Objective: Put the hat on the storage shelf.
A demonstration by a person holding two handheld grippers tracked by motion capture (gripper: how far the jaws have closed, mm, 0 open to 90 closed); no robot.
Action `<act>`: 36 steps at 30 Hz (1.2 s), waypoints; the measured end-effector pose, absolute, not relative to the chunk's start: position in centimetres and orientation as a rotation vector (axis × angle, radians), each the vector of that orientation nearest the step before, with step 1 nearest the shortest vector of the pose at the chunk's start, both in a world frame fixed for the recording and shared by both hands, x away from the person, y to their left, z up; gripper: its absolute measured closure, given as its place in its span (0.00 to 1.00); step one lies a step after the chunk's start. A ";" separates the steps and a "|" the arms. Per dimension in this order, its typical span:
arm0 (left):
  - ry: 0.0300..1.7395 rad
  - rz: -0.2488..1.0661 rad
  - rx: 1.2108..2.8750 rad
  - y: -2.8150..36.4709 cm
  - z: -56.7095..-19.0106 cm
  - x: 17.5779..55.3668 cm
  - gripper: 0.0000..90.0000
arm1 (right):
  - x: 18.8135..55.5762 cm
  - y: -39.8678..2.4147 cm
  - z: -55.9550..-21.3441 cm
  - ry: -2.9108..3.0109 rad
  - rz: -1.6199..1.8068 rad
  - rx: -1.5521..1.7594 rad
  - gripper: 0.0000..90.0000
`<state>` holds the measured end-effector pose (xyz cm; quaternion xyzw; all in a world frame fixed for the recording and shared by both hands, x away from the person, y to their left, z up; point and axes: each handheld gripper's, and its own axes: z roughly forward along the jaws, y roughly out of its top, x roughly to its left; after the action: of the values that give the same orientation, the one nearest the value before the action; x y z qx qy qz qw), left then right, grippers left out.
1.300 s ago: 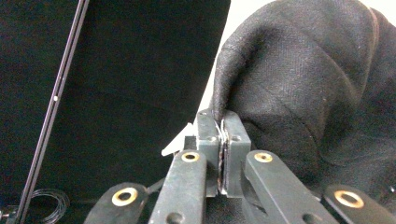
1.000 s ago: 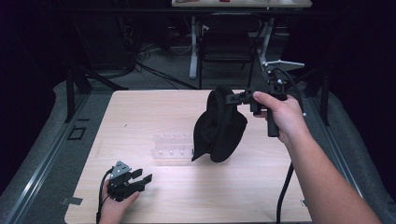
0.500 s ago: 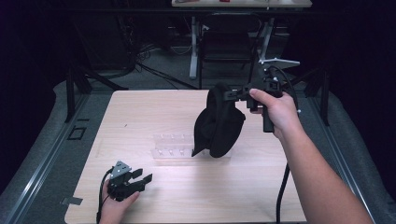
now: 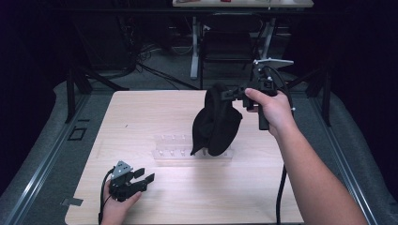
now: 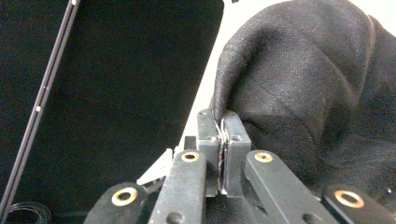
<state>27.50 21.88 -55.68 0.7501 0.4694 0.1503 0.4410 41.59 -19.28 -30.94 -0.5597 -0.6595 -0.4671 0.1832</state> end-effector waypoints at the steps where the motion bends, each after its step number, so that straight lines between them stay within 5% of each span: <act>1: 1.165 0.373 1.862 21.9 -55.7 27.5 0.54 | 41.6 -19.3 -30.9 -1.860 -1.317 -1.579 0.98; 36: 0.950 0.381 1.875 16.2 -50.3 29.6 0.59 | 41.0 -15.5 -31.4 -1.860 -1.343 -1.491 0.98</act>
<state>29.62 16.16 -50.26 0.7692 0.3897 0.1561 0.4818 40.95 -15.54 -31.36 -0.5338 -0.6658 -0.4809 0.2011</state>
